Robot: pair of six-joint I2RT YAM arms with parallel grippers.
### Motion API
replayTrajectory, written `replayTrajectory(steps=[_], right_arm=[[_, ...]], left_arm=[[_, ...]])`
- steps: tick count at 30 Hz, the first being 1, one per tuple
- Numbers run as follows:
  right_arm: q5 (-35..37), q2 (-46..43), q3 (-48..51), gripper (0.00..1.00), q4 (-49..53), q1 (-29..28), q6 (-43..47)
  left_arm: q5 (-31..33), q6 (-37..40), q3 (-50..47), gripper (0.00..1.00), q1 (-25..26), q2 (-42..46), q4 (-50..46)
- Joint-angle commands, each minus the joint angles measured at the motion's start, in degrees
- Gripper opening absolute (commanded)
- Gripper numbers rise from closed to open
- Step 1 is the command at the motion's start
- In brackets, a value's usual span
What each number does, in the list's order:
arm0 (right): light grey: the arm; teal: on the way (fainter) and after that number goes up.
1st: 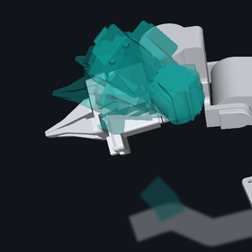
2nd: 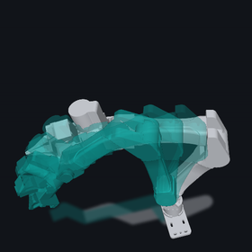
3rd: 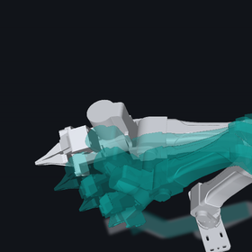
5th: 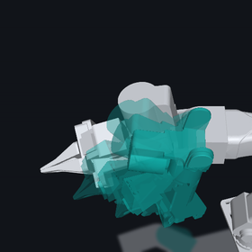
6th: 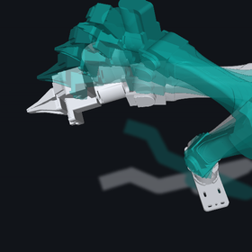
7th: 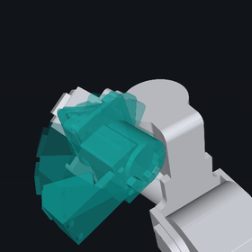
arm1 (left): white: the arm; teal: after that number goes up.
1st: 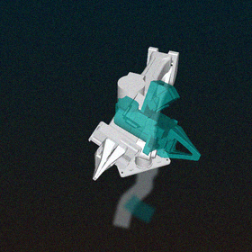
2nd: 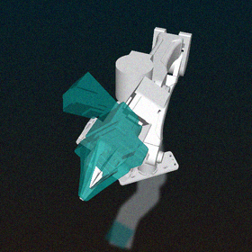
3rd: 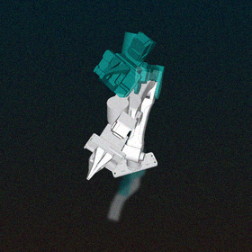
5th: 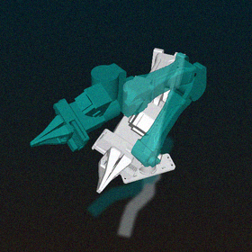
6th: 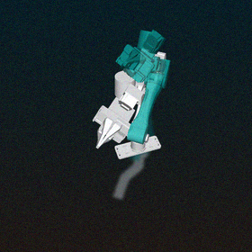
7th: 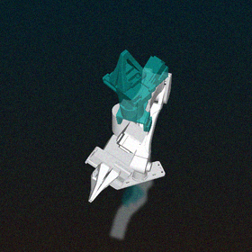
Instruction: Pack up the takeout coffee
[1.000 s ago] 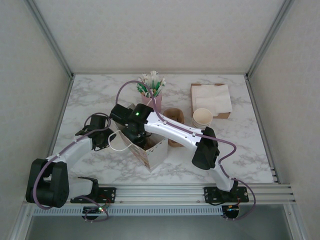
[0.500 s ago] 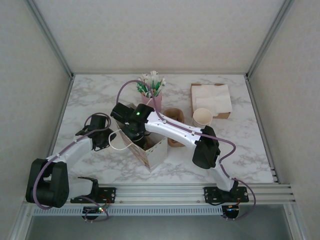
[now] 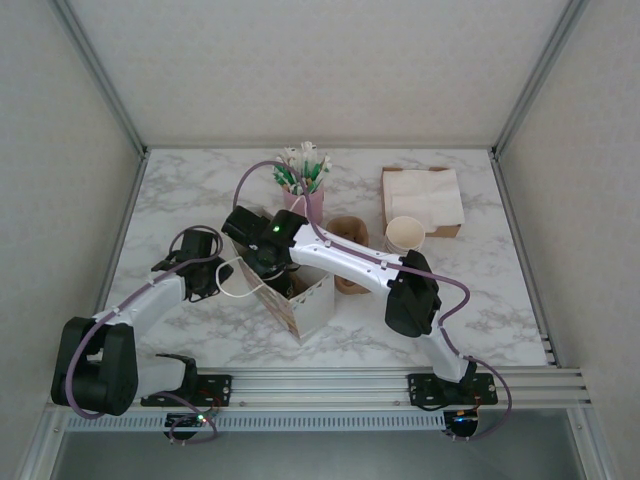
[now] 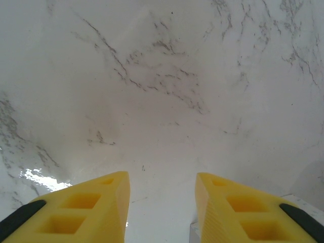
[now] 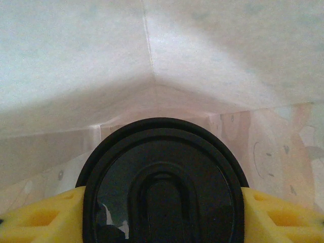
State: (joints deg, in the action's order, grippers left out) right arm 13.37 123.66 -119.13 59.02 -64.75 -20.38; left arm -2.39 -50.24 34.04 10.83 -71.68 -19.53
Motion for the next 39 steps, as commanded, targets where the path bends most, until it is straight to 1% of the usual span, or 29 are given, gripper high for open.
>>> replayTrajectory(steps=[1, 7, 12, 17, 23, 32, 35, 39], right_arm=[[-5.0, 2.3, 2.2, 0.52, 10.4, -0.8, -1.8], [-3.9, 0.0, -0.5, 0.53, 10.9, -0.8, -1.9], [-4.2, 0.2, 0.4, 0.53, 10.2, -0.8, -2.0], [-6.6, 2.3, 5.3, 0.53, 8.1, -0.8, -2.7], [-5.6, 4.7, 9.8, 0.53, 8.2, -1.6, -2.7], [-6.6, 3.7, 20.2, 0.53, 5.6, -2.2, -4.3], [-6.2, 2.8, 19.9, 0.53, 5.3, -2.3, -4.4], [-4.6, 1.6, 16.6, 0.54, 6.0, -2.3, -4.5]], left_arm=[[1.6, -0.8, 0.4, 0.39, 0.6, 0.7, -1.4], [1.7, -0.7, 0.5, 0.39, 0.7, 0.9, -1.5], [1.8, -0.9, 0.5, 0.39, 0.8, 0.9, -1.5], [1.9, -0.8, 0.5, 0.39, 1.0, 0.8, -1.5], [2.2, -0.7, 0.7, 0.39, 1.1, 0.6, -1.7], [2.3, -0.7, 0.6, 0.39, 1.1, 0.9, -1.8], [2.3, -0.8, 0.7, 0.39, 1.1, 0.9, -1.8], [2.3, -0.9, 0.7, 0.39, 1.3, 1.4, -2.1]])
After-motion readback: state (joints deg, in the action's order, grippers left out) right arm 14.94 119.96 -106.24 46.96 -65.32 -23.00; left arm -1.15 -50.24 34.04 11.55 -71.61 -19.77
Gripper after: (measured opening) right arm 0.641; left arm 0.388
